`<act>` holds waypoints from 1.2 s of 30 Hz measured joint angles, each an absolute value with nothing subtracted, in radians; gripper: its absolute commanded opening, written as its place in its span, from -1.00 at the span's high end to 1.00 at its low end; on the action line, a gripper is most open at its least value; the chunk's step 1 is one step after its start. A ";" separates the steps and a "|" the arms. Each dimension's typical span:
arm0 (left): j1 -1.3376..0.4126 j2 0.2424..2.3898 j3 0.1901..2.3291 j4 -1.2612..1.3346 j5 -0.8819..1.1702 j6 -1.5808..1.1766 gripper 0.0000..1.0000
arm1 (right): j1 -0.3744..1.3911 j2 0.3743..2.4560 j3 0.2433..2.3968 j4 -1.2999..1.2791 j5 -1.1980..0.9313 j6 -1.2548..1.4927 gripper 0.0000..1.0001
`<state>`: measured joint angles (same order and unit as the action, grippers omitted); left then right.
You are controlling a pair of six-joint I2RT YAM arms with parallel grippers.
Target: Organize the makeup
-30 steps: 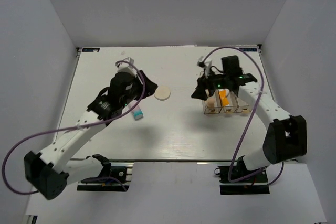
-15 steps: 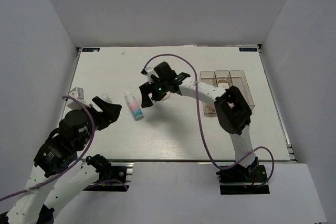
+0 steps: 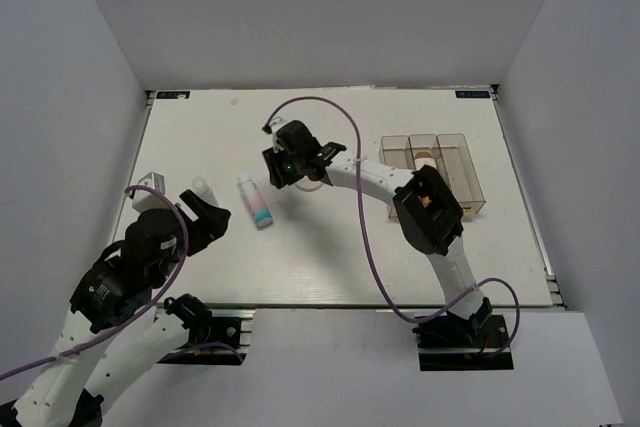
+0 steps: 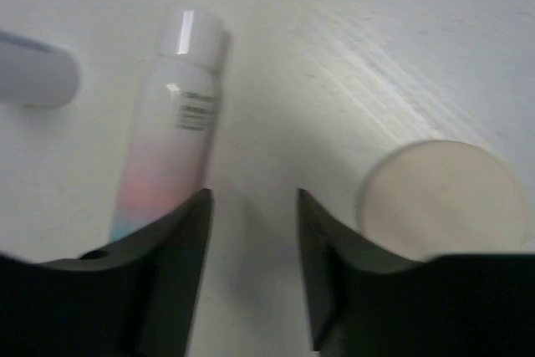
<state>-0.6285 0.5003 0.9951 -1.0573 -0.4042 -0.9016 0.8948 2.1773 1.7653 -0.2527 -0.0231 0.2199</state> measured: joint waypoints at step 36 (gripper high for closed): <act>-0.628 0.566 0.857 -0.886 -0.324 -0.904 -0.65 | 0.621 2.197 1.623 -0.245 -0.109 0.105 0.23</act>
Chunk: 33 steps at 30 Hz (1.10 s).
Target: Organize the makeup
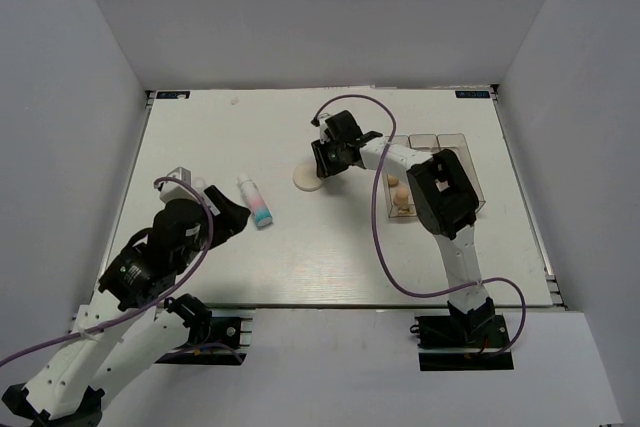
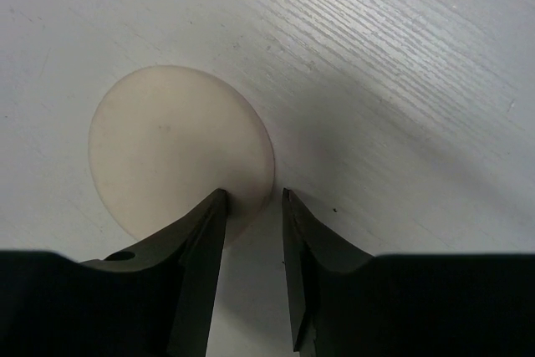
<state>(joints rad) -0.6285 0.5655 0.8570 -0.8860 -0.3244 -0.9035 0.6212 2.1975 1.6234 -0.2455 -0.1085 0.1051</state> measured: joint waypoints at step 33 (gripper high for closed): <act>-0.628 0.533 0.707 -0.740 -0.273 -0.899 -0.66 | 0.437 1.608 1.357 -0.316 -0.081 -0.043 1.00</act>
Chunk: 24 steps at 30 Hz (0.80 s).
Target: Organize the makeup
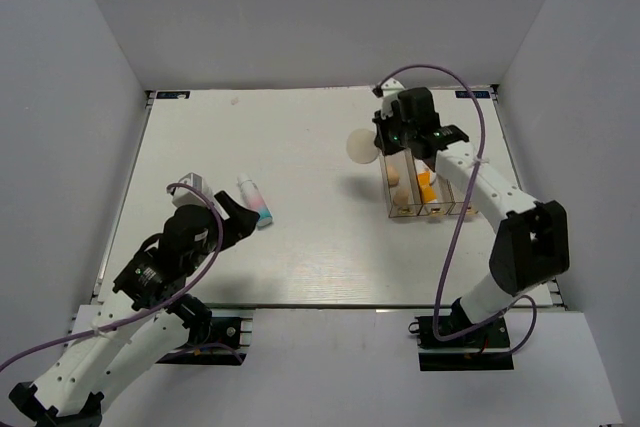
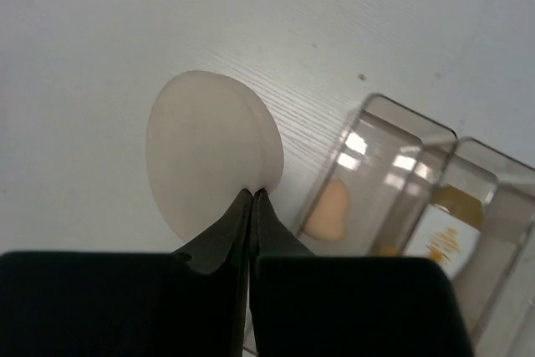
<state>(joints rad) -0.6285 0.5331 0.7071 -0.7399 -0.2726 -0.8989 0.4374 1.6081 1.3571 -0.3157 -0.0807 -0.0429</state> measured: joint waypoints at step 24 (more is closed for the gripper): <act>-0.628 0.539 0.655 -0.677 -0.245 -0.881 -0.66 | 0.202 1.724 1.277 -0.342 0.012 -0.116 1.00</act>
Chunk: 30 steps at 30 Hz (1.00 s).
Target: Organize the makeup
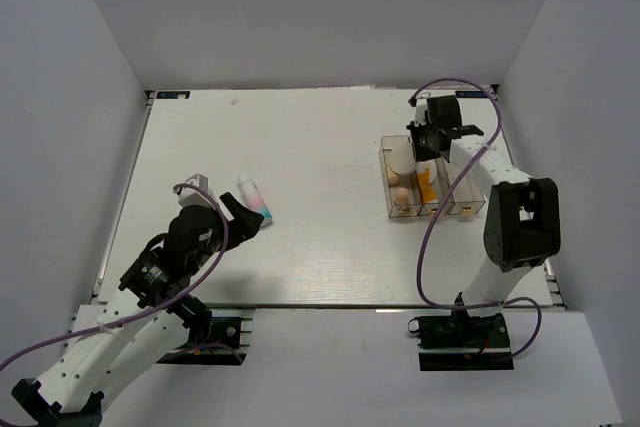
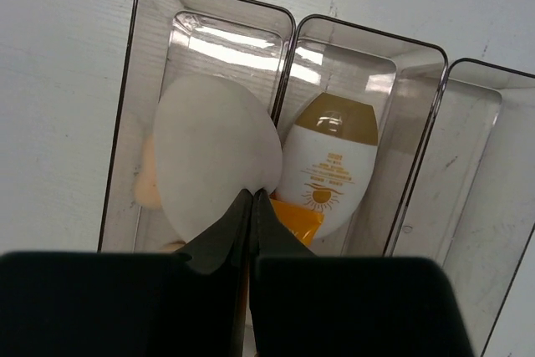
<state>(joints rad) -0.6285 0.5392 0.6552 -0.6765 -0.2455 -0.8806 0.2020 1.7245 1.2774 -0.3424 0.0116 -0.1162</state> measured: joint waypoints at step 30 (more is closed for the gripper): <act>-0.628 0.503 0.663 -0.725 -0.290 -0.892 0.18 | 0.199 1.589 1.305 -0.332 -0.428 -0.397 0.67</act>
